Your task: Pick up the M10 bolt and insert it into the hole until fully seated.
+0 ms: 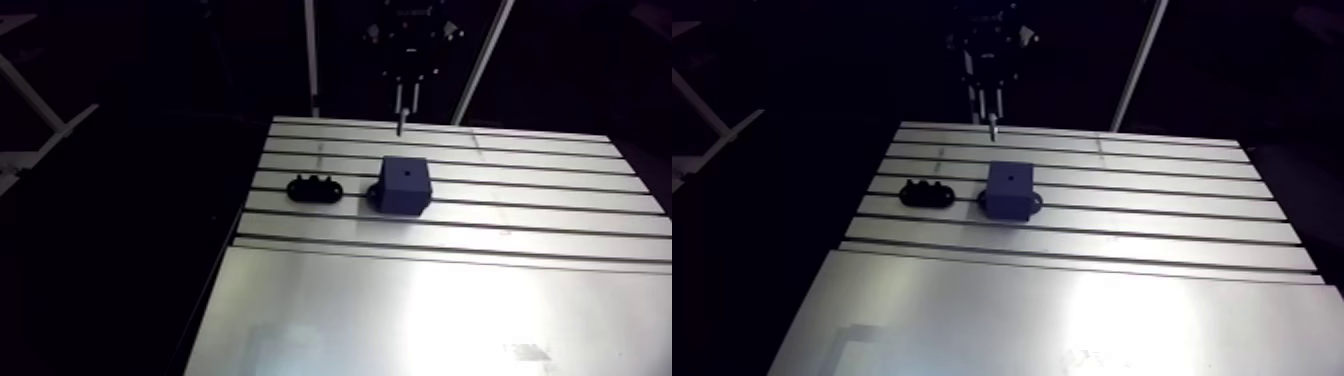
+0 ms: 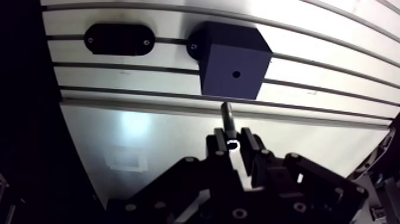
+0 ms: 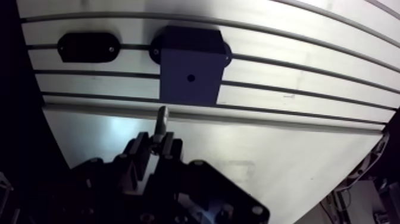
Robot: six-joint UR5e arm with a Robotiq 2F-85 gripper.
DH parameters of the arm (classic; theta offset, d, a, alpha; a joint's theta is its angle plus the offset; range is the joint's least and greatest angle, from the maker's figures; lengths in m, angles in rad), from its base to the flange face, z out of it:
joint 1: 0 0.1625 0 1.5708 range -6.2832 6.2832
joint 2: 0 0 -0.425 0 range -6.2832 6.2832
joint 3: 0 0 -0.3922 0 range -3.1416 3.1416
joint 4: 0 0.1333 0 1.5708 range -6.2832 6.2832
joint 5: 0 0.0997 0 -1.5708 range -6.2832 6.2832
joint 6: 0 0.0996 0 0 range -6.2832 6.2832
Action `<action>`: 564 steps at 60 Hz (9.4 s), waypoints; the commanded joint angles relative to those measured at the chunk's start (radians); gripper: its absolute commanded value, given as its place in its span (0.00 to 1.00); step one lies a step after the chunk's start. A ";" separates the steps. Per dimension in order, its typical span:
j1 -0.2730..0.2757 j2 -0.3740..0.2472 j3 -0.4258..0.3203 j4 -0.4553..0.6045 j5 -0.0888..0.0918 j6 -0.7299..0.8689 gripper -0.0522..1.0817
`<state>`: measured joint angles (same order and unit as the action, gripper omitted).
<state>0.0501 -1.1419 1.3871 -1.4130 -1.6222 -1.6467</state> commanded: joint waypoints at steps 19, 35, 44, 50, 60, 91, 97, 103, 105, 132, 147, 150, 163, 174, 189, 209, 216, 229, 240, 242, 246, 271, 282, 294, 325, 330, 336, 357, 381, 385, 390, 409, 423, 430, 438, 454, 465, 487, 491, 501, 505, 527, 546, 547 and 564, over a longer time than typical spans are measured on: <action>-0.013 -0.003 0.048 -0.008 -0.004 0.000 1.00; -0.031 -0.003 0.074 -0.031 -0.026 0.000 1.00; -0.036 -0.003 0.082 -0.052 -0.025 -0.010 1.00; -0.036 -0.003 0.085 -0.061 -0.025 -0.020 1.00; -0.036 -0.003 0.088 -0.068 -0.023 -0.021 1.00; -0.038 0.003 0.088 -0.076 -0.017 -0.020 1.00; -0.038 0.010 0.088 -0.074 -0.017 -0.021 1.00; -0.038 0.014 0.088 -0.074 -0.017 -0.020 1.00; -0.038 0.014 0.088 -0.074 -0.017 -0.020 1.00; -0.036 0.018 0.091 -0.094 -0.015 -0.020 1.00; -0.036 0.024 0.094 -0.096 -0.015 -0.017 1.00; -0.038 0.025 0.094 -0.096 -0.015 -0.017 1.00; -0.038 0.028 0.095 -0.096 -0.015 -0.018 1.00; -0.036 0.030 0.103 -0.096 -0.015 -0.020 1.00; -0.038 0.031 0.112 -0.096 -0.015 -0.020 1.00; -0.038 0.032 0.112 -0.097 -0.015 -0.020 1.00; -0.038 0.033 0.112 -0.109 -0.015 -0.020 1.00; -0.038 0.038 0.109 -0.117 -0.015 -0.020 1.00; -0.038 0.046 0.106 -0.117 -0.014 -0.021 1.00; -0.037 0.046 0.106 -0.117 -0.014 -0.021 1.00; -0.036 0.046 0.106 -0.117 -0.014 -0.021 1.00; -0.038 0.049 0.105 -0.117 -0.014 -0.021 1.00; -0.038 0.049 0.105 -0.117 -0.012 -0.021 1.00; -0.038 0.049 0.105 -0.116 -0.012 -0.023 1.00; -0.039 0.049 0.112 -0.116 -0.012 -0.023 1.00; -0.039 0.049 0.112 -0.116 -0.012 -0.023 1.00; -0.039 0.049 0.112 -0.116 -0.012 -0.023 1.00; -0.044 0.049 0.112 -0.116 -0.015 -0.023 1.00; -0.042 0.049 0.104 -0.116 -0.012 -0.024 1.00; -0.042 0.049 0.100 -0.116 -0.012 -0.025 1.00; -0.042 0.051 0.099 -0.114 -0.012 -0.025 1.00; -0.041 0.051 0.103 -0.110 -0.011 -0.025 1.00; -0.042 0.049 0.102 -0.108 -0.012 -0.025 1.00; -0.042 0.049 0.102 -0.108 -0.014 -0.025 1.00; -0.042 0.049 0.104 -0.108 -0.012 -0.025 1.00; -0.041 0.049 0.108 -0.106 -0.012 -0.025 1.00; -0.041 0.049 0.108 -0.106 -0.011 -0.025 1.00; -0.041 0.051 0.108 -0.106 -0.011 -0.025 1.00; -0.041 0.051 0.108 -0.108 -0.011 -0.025 1.00; -0.041 0.051 0.106 -0.108 -0.012 -0.025 1.00; -0.041 0.051 0.105 -0.108 -0.012 -0.025 1.00; -0.041 0.052 0.108 -0.108 -0.012 -0.025 1.00; -0.041 0.054 0.108 -0.109 -0.012 -0.025 1.00; -0.041 0.054 0.108 -0.109 -0.012 -0.025 1.00; -0.041 0.061 0.106 -0.109 -0.012 -0.025 1.00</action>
<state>0.0092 -1.0869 1.4937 -1.5222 -1.6345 -1.6713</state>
